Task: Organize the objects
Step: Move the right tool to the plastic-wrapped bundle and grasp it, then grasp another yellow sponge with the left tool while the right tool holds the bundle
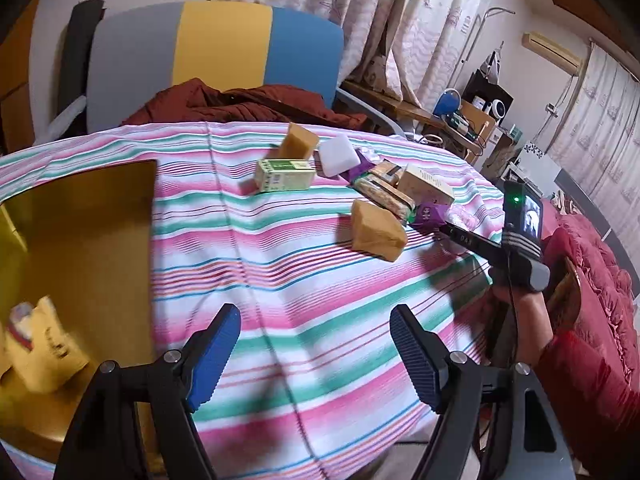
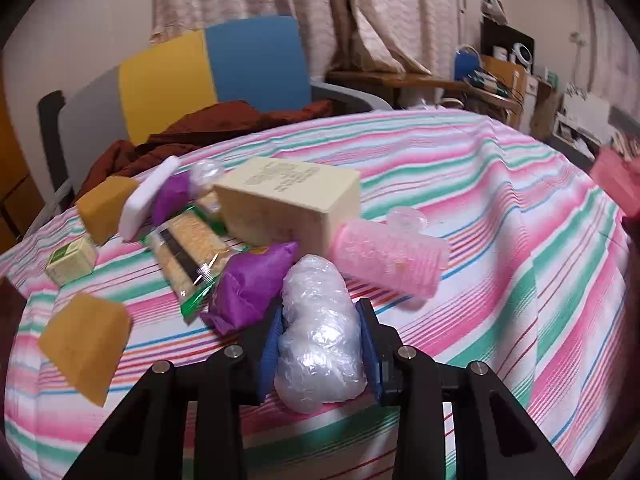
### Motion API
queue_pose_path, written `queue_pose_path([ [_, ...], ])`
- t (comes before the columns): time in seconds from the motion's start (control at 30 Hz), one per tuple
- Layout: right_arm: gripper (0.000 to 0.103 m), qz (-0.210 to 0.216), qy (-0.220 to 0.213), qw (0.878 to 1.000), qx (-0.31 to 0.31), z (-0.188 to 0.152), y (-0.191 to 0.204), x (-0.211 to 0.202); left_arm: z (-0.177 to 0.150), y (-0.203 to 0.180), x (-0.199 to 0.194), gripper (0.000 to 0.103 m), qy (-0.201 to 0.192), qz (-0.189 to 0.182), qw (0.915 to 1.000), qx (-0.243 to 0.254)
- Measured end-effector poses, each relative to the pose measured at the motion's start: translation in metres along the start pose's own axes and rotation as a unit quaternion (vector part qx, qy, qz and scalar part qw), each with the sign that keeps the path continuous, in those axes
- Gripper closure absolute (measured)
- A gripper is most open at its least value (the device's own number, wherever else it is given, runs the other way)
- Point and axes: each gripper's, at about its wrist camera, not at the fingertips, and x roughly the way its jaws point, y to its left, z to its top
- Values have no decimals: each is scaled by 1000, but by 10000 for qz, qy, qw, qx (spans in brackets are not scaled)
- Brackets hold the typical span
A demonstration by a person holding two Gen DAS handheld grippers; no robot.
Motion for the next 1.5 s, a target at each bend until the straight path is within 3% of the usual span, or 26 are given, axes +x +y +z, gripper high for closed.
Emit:
queue_pose_path([
  [0.4,67,99,-128,9996,244,-11,-4,-2,42,-57,80,23,400,-327,9972,532],
  [0.67,66,77,-169,9996,220,-14,-4,-1,65,-81,133,20,602,-35,9943,884],
  [0.9,66,99,-185,9995,244,-15,-5,-2,59,-80,160,20,512,284,9918,1137],
  [1.0,66,104,-188,9995,249,-15,-5,-2,53,-72,162,24,365,272,9923,1153],
  [1.07,66,109,-192,9994,257,-15,-5,-3,51,-67,158,44,245,168,9933,1120],
  [1.3,66,97,-209,9994,255,-15,-5,-3,48,-58,152,44,215,-87,9934,1120],
  [1.5,66,-120,-361,9988,314,-19,-5,-10,43,-62,149,44,186,17,9922,1236],
])
